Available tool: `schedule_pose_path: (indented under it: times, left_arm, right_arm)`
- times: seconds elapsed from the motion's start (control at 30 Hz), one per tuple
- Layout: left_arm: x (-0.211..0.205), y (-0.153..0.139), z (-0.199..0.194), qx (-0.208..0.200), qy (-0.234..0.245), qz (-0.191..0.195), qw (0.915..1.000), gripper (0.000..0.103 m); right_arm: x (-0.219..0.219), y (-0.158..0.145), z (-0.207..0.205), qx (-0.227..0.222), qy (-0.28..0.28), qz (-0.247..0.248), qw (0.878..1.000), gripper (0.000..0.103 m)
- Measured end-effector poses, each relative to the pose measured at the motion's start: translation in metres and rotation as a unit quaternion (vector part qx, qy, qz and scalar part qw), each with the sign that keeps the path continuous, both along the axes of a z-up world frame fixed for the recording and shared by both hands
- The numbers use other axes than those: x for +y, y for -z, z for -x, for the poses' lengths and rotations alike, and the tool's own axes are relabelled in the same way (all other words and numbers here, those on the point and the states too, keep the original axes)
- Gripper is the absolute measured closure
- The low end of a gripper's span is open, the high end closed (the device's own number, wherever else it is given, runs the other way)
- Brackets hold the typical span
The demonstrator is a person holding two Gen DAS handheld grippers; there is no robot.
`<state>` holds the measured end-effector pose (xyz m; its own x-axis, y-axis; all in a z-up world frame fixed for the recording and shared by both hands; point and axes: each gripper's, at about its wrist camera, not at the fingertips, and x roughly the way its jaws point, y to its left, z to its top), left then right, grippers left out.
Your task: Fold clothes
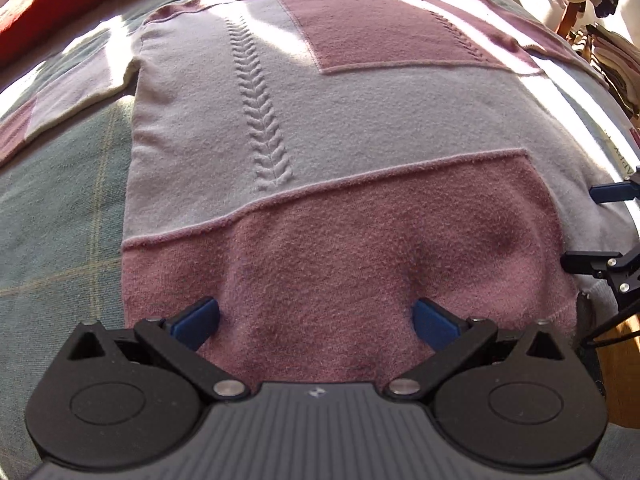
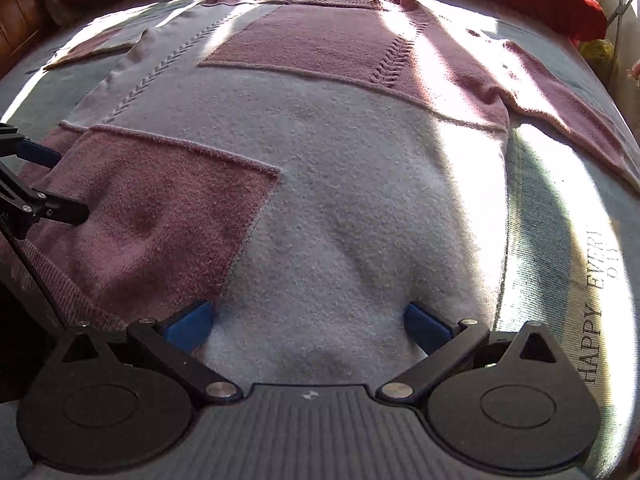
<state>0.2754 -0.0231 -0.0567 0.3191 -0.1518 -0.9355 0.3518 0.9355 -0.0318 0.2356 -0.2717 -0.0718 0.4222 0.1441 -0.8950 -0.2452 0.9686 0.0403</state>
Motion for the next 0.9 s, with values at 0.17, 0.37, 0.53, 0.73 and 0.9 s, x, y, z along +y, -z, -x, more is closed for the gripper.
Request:
schedule_pose_path:
  times: [0.17,0.37,0.53,0.73,0.9]
  left_arm:
    - [0.011,-0.006,0.027,0.014,0.013,-0.013,0.9997,0.001]
    - [0.016,-0.011,0.031,-0.001,0.018,-0.003,0.9998,0.001]
    - [0.022,0.0,0.03,0.009,0.0,0.0,1.0,0.001]
    - [0.028,0.0,0.028,0.018,-0.001,0.005,0.9998,0.001]
    - [0.027,0.002,0.027,0.015,-0.009,0.009,0.9998,0.001]
  right_arm:
    - [0.003,0.001,-0.001,0.003,-0.003,0.016,1.0,0.0]
    - [0.015,-0.018,-0.005,-0.014,-0.022,0.018,0.999,0.0]
    - [0.047,-0.023,-0.015,-0.04,-0.083,0.003,0.996,0.0]
    - [0.06,-0.005,0.004,-0.028,-0.141,0.038,0.989,0.0]
    - [0.046,-0.023,0.017,-0.015,-0.128,0.039,0.991,0.0]
